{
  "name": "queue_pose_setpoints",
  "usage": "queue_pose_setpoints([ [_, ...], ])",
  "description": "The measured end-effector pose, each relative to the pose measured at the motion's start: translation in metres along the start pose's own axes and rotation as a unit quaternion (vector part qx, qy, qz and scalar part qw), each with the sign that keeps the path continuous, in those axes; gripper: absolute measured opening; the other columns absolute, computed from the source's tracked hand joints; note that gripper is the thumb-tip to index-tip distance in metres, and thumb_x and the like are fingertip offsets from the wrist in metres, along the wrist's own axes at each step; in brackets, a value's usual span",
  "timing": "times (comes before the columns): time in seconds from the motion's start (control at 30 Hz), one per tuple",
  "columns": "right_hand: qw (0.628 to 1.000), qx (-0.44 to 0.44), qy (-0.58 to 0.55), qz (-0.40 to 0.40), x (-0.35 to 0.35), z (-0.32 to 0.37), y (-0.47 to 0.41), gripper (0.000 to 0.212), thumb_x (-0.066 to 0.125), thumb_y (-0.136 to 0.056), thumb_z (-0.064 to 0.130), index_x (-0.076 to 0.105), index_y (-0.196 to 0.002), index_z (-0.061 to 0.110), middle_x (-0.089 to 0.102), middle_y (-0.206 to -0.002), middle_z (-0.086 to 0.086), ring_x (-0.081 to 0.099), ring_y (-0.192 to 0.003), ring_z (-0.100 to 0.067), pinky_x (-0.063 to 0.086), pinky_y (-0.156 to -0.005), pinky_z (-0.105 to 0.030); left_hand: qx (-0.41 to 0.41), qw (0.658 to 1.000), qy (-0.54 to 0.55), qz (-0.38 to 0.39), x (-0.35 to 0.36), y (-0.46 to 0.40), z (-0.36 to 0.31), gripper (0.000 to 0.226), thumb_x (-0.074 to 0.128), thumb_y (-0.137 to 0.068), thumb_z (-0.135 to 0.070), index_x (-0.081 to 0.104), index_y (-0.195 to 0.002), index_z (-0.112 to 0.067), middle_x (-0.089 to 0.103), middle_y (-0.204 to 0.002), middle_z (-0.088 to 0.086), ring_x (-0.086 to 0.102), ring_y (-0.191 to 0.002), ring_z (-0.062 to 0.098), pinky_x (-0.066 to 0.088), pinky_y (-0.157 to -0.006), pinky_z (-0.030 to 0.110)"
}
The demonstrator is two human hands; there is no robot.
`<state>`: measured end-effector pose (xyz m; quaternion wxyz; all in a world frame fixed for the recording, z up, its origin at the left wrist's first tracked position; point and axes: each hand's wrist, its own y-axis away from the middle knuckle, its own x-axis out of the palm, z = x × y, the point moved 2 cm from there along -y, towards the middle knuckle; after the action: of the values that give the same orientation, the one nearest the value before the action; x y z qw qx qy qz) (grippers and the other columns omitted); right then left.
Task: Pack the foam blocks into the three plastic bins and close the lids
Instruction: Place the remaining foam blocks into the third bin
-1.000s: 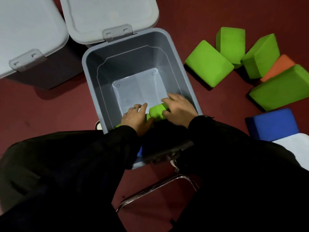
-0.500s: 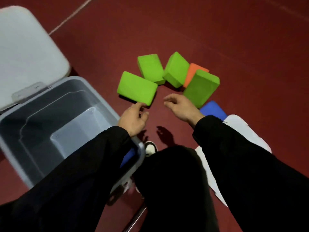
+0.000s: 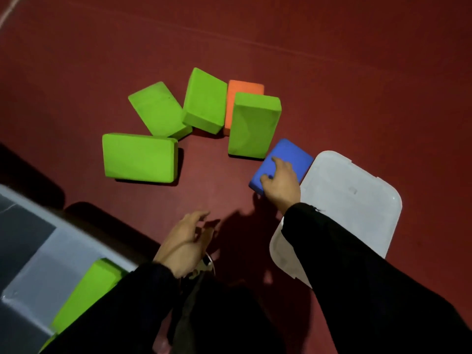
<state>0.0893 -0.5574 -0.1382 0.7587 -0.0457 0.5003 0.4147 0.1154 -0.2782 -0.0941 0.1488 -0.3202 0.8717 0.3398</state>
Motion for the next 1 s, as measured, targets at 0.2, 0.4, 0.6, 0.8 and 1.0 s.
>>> queue_pose_setpoints([
  [0.2,0.980,-0.108,0.163,-0.044,-0.004,0.065,-0.125,0.085,0.066,-0.089,0.030,0.022,-0.159,0.006,0.015,-0.168,-0.016,0.026,-0.149,-0.040,0.026,-0.122,-0.044,-0.015,0.997,-0.048,-0.052,-0.022,-0.011,0.032,0.044,0.057,-0.096,-0.035,0.054,-0.138,-0.024,0.056,-0.130,-0.015,0.053,-0.119,0.001,0.035,-0.096,0.012],
  [0.4,0.956,-0.104,0.262,-0.075,0.023,0.078,-0.157,0.097,0.070,-0.082,0.036,0.017,-0.161,0.013,0.035,-0.157,-0.019,0.034,-0.142,-0.043,0.032,-0.112,-0.054,-0.039,0.996,-0.037,-0.076,-0.039,-0.018,0.056,0.063,0.044,-0.082,-0.058,0.060,-0.132,-0.023,0.057,-0.123,-0.021,0.048,-0.113,-0.012,0.026,-0.092,-0.005],
  [0.6,0.893,-0.231,0.361,-0.138,0.017,0.062,-0.120,0.077,0.079,-0.063,0.036,0.050,-0.129,0.010,0.051,-0.131,-0.021,0.045,-0.128,-0.039,0.033,-0.110,-0.058,-0.034,0.995,-0.039,-0.088,-0.036,-0.021,0.048,0.055,0.056,-0.087,-0.042,0.055,-0.138,-0.021,0.050,-0.121,-0.025,0.055,-0.121,0.006,0.029,-0.097,0.001],
  [0.8,0.868,-0.481,0.114,-0.055,0.040,0.067,-0.018,0.074,0.077,-0.058,0.022,0.054,-0.126,0.009,0.063,-0.125,-0.018,0.058,-0.117,-0.035,0.034,-0.114,-0.056,0.043,0.971,-0.164,-0.166,-0.044,-0.036,-0.001,0.111,0.080,-0.076,-0.034,0.006,-0.158,-0.031,0.002,-0.165,0.006,0.008,-0.152,0.031,0.024,-0.120,0.044],
  [1.0,0.901,-0.429,0.018,0.054,0.056,0.031,0.031,0.092,0.069,-0.083,0.057,0.030,-0.154,0.014,0.039,-0.157,-0.015,0.036,-0.145,-0.030,0.019,-0.123,-0.042,0.005,0.981,-0.151,-0.122,-0.028,-0.034,-0.005,0.066,0.066,-0.068,-0.041,0.044,-0.130,-0.031,0.060,-0.114,0.001,0.060,-0.106,0.027,0.055,-0.076,0.040],
])
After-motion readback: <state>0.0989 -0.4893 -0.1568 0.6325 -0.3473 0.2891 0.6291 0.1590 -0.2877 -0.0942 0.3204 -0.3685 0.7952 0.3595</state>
